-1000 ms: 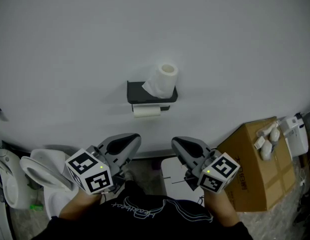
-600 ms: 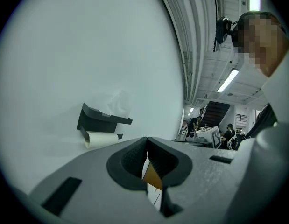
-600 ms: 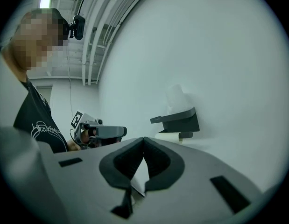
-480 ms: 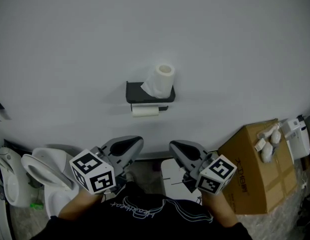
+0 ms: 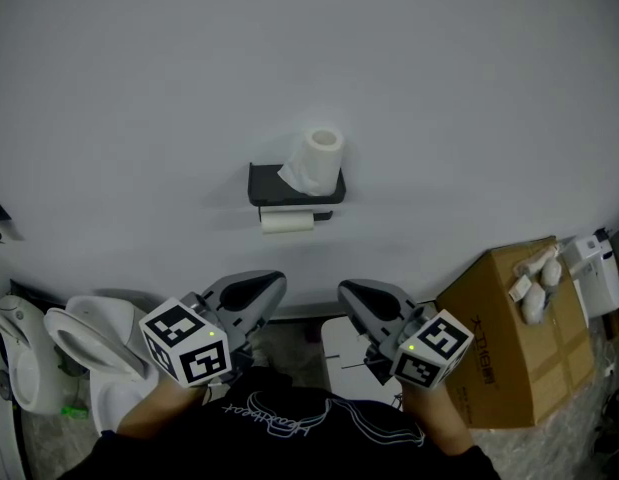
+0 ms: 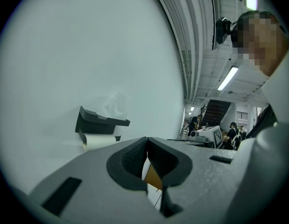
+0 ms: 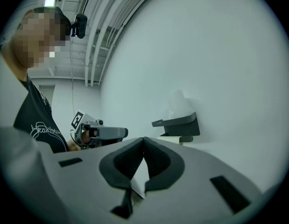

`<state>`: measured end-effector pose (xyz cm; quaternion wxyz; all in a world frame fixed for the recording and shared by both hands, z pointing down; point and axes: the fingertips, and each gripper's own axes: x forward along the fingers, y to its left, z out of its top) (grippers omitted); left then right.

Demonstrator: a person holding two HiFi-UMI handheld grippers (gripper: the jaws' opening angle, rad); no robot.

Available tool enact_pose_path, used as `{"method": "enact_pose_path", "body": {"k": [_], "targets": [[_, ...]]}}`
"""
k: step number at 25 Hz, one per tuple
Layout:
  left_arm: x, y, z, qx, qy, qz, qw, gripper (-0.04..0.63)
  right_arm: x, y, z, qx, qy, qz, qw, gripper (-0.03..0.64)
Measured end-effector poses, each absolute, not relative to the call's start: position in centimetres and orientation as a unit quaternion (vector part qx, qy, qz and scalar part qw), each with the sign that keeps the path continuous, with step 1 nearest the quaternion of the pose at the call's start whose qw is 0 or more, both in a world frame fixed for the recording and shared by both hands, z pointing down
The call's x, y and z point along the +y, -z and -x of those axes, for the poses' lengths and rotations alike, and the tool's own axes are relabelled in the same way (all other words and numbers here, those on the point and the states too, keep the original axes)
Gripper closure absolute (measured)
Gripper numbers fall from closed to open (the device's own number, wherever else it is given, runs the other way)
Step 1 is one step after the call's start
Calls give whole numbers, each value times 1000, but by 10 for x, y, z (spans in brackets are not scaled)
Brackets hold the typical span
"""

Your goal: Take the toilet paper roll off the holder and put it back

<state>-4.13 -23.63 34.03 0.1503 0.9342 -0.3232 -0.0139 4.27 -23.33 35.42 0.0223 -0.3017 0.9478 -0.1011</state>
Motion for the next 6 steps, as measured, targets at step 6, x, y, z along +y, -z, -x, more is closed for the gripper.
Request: {"method": "enact_pose_path", "body": {"k": [6], "targets": [[-238,-343,38,-321,15,-935,152,589,-233,-356,-47,947,103,304,24,612]]}}
